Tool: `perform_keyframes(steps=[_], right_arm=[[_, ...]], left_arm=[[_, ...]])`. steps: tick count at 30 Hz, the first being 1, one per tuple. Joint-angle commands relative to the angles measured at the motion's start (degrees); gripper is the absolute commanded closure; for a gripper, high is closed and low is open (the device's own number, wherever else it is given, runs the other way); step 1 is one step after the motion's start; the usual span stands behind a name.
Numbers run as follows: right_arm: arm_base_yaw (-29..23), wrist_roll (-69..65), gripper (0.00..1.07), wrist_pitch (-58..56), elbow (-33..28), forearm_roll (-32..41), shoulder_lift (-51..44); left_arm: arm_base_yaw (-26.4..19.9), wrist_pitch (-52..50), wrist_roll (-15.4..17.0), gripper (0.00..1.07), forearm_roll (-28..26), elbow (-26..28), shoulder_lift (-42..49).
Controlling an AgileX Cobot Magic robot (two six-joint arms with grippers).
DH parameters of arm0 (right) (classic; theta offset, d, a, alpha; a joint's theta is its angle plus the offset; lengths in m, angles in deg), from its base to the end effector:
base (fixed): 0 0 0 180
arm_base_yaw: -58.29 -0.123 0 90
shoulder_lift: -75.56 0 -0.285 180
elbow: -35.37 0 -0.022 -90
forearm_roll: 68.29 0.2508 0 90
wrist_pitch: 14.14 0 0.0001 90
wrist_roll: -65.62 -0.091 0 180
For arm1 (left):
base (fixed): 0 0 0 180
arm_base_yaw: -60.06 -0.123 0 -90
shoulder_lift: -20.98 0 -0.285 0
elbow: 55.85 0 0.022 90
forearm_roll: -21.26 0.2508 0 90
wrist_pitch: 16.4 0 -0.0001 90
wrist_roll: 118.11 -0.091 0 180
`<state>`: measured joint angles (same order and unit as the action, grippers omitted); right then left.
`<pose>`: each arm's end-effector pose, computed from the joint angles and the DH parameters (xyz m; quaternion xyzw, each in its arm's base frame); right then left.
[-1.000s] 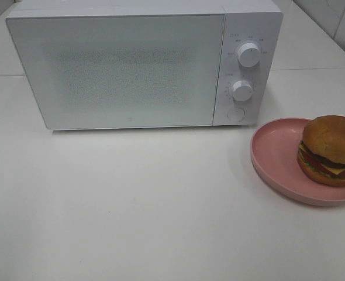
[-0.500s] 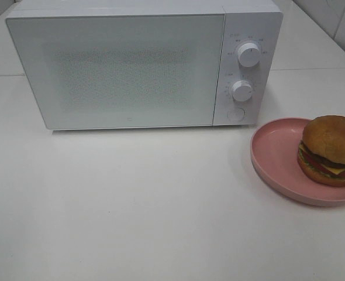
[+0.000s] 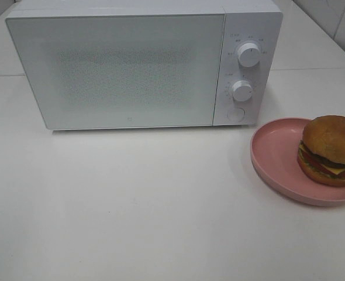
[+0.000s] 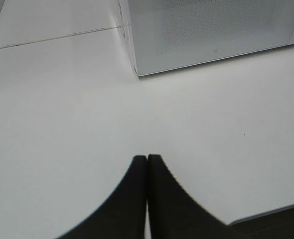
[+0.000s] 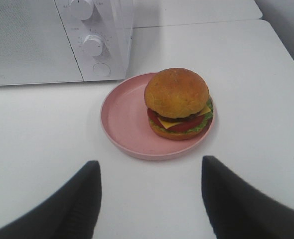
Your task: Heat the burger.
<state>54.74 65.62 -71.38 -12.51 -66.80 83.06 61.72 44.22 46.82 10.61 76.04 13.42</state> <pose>-0.0048 0.0017 0.2857 -0.0260 0.8316 0.0302 0.5540 -0.0075 -0.0145 0.2808 0.1270 0.8361 -0.0307 0.5327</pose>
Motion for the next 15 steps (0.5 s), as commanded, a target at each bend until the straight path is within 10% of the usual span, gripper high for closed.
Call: perform_keyframes(steps=[1,15], right_arm=[[-0.1,0.0,0.5,0.2,-0.1,-0.1,-1.4],[-0.1,0.0,0.5,0.2,-0.1,-0.1,-1.4]], left_arm=[[-0.2,-0.5,0.0,1.06,-0.1,-0.1,1.6],[0.8,-0.5,0.0,1.06,0.0,-0.1,1.6]])
